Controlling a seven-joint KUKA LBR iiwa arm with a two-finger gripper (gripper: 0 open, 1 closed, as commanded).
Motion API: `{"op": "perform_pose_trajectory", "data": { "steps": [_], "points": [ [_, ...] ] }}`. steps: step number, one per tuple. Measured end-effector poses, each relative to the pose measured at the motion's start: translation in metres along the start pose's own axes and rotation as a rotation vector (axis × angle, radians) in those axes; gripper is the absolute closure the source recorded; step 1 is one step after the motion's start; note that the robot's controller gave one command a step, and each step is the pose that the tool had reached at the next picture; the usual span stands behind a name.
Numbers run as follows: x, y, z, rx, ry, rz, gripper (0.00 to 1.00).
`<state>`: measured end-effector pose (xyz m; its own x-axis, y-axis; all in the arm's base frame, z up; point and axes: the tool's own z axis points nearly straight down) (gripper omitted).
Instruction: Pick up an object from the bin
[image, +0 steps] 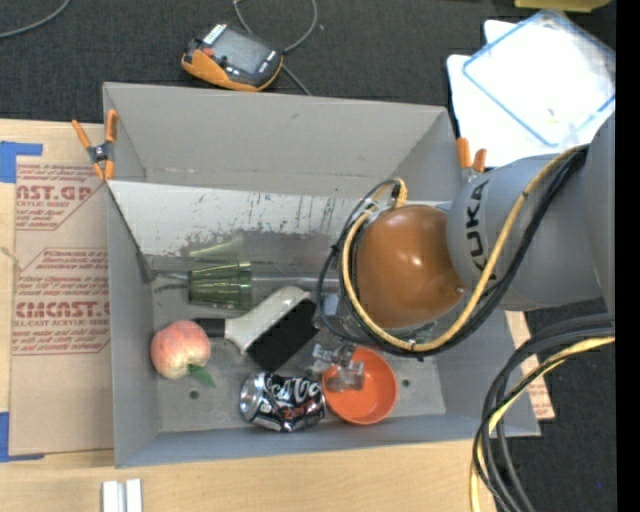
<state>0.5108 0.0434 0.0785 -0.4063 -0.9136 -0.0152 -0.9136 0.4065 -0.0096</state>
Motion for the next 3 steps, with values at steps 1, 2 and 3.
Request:
{"op": "perform_pose_trajectory", "data": {
  "steps": [1, 2, 3],
  "points": [
    [0.000, -0.060, -0.081, -0.001, -0.004, -0.303, 1.00],
    [0.000, -0.060, -0.081, -0.001, -0.004, -0.303, 1.00],
    [-0.029, -0.051, -0.071, -0.002, -0.010, -0.312, 1.00]
  ]
}}
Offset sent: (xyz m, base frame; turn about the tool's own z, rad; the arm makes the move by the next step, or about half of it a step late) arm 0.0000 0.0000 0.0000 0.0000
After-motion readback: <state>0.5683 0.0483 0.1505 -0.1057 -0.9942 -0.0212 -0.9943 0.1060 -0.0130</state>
